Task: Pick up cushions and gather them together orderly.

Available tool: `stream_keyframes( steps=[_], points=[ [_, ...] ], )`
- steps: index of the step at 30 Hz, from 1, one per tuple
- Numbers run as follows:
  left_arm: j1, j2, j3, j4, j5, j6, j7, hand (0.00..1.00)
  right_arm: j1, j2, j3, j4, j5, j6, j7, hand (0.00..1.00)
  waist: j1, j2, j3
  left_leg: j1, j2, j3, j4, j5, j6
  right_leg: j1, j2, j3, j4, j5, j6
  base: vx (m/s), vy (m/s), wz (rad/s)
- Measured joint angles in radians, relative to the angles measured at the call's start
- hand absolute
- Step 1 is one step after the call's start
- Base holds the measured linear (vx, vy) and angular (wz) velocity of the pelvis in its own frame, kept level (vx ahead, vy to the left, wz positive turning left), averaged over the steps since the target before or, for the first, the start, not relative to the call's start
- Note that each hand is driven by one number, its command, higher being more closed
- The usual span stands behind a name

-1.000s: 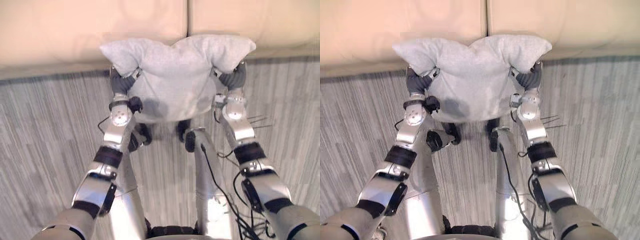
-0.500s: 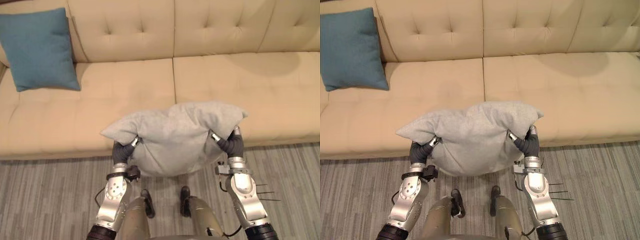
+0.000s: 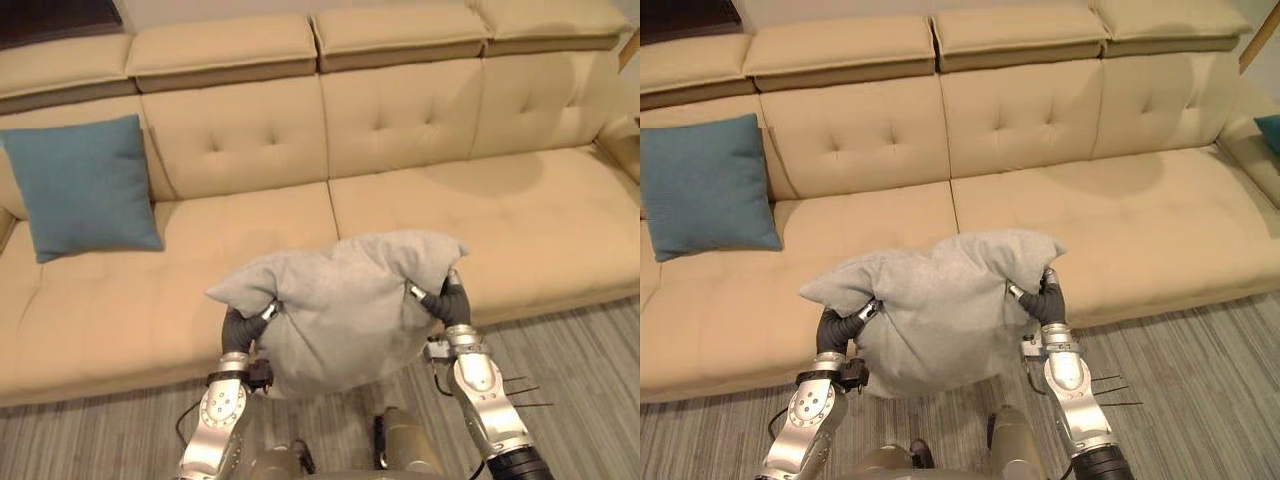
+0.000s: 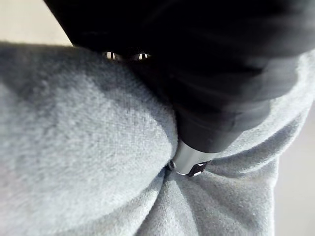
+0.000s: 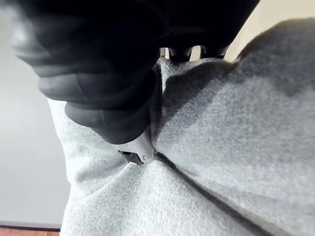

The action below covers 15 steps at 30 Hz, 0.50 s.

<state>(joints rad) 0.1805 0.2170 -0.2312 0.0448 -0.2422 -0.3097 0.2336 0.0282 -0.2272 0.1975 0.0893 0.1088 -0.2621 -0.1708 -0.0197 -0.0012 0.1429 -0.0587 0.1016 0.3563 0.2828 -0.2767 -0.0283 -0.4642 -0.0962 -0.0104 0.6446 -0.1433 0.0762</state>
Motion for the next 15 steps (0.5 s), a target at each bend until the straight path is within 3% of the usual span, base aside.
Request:
stream_keyframes(
  steps=[1,2,4,5,6,8,9,10,11,12,13,14,15],
  points=[
    [0.000,0.008,0.000,0.000,0.000,0.000,0.000,1.00,0.000,-0.008,0.008,0.004,0.000,0.000,0.000,1.00,-0.005,-0.002,-0.001,0.000,0.000,-0.012,-0.009,-0.002,-0.004,-0.013,0.002,-0.017,-0.122,0.015,-0.001,0.23,-0.080,0.33],
    [0.000,0.013,-0.001,0.000,0.000,0.001,0.000,1.00,0.001,-0.017,0.010,0.006,-0.001,0.005,0.001,1.00,-0.018,-0.002,0.001,0.008,-0.002,-0.033,-0.022,-0.004,-0.006,-0.012,0.008,-0.016,-0.274,0.070,-0.001,0.21,-0.081,0.42],
    [-0.001,0.017,-0.003,0.000,0.001,0.001,0.000,1.00,0.002,-0.019,0.010,0.006,-0.002,0.009,0.001,1.00,-0.028,-0.007,0.000,0.022,-0.013,-0.054,-0.040,-0.006,-0.017,-0.004,0.009,-0.013,-0.407,0.134,0.009,0.32,-0.130,0.49],
    [-0.002,0.031,-0.016,0.002,0.001,0.001,0.000,1.00,0.014,-0.019,0.008,0.005,-0.002,0.009,0.002,1.00,-0.046,-0.039,-0.003,0.061,-0.046,-0.084,-0.045,-0.027,-0.058,0.023,-0.007,0.013,-0.505,0.194,-0.024,0.57,-0.275,0.75],
    [-0.004,0.019,-0.043,0.019,0.001,0.002,-0.002,1.00,0.029,-0.037,0.003,0.005,-0.002,0.012,0.002,1.00,-0.052,-0.017,-0.007,0.083,-0.028,-0.111,-0.029,-0.054,-0.078,0.022,-0.002,0.010,-0.432,0.295,-0.032,0.35,-0.189,0.71],
    [-0.006,-0.001,-0.064,0.038,0.001,0.001,-0.016,1.00,0.041,-0.060,-0.012,0.006,-0.002,0.020,0.002,1.00,-0.048,0.041,-0.026,0.049,0.035,-0.137,0.063,-0.050,-0.100,0.022,0.043,-0.023,-0.397,0.234,-0.050,0.51,-0.188,0.24],
    [-0.017,-0.001,-0.065,0.046,0.001,0.001,-0.018,1.00,0.032,-0.060,-0.016,0.004,-0.002,0.025,0.002,1.00,-0.042,0.047,-0.026,-0.046,0.082,-0.172,0.260,-0.015,-0.111,0.038,0.069,-0.039,-0.404,0.222,-0.070,0.56,-0.189,-0.01],
    [-0.022,-0.003,-0.065,0.052,0.001,0.001,-0.019,1.00,0.031,-0.061,-0.017,0.004,-0.002,0.027,0.002,1.00,-0.037,0.050,-0.024,-0.081,0.101,-0.180,0.347,0.012,-0.110,0.052,0.079,-0.043,-0.411,0.228,-0.084,0.44,-0.166,-0.10],
    [-0.035,-0.015,-0.065,0.076,0.000,0.002,-0.026,1.00,0.031,-0.062,-0.023,0.004,-0.002,0.032,0.001,1.00,-0.025,0.058,-0.019,-0.150,0.152,-0.186,0.520,0.075,-0.101,0.106,0.099,-0.055,-0.434,0.221,-0.099,0.35,-0.089,-0.10],
    [-0.037,-0.018,-0.065,0.090,-0.001,0.002,-0.034,1.00,0.031,-0.063,-0.025,0.002,-0.002,0.034,0.001,1.00,-0.018,0.058,-0.018,-0.171,0.181,-0.172,0.611,0.073,-0.098,0.150,0.107,-0.056,-0.454,0.215,-0.108,0.46,-0.076,-0.09],
    [-0.039,-0.022,-0.071,0.090,-0.001,0.002,-0.039,1.00,0.037,-0.063,-0.033,-0.035,-0.002,0.034,-0.002,1.00,-0.014,0.057,-0.018,-0.206,0.199,-0.132,0.662,0.059,-0.073,0.202,0.106,-0.053,-0.486,0.210,-0.115,0.34,-0.028,-0.10],
    [-0.042,-0.025,-0.071,0.090,-0.001,0.002,-0.040,1.00,0.040,-0.063,-0.037,-0.059,-0.002,0.034,-0.002,1.00,-0.011,0.057,-0.018,-0.218,0.199,-0.117,0.660,0.051,-0.060,0.217,0.103,-0.049,-0.498,0.209,-0.115,0.37,0.001,-0.10],
    [-0.054,-0.027,-0.071,0.088,-0.001,0.001,-0.040,1.00,0.040,-0.063,-0.042,-0.123,-0.002,0.032,-0.003,1.00,-0.002,0.057,-0.018,-0.265,0.194,-0.081,0.611,0.027,-0.025,0.236,0.090,-0.039,-0.526,0.207,-0.116,0.20,0.039,-0.11]
  ],
)
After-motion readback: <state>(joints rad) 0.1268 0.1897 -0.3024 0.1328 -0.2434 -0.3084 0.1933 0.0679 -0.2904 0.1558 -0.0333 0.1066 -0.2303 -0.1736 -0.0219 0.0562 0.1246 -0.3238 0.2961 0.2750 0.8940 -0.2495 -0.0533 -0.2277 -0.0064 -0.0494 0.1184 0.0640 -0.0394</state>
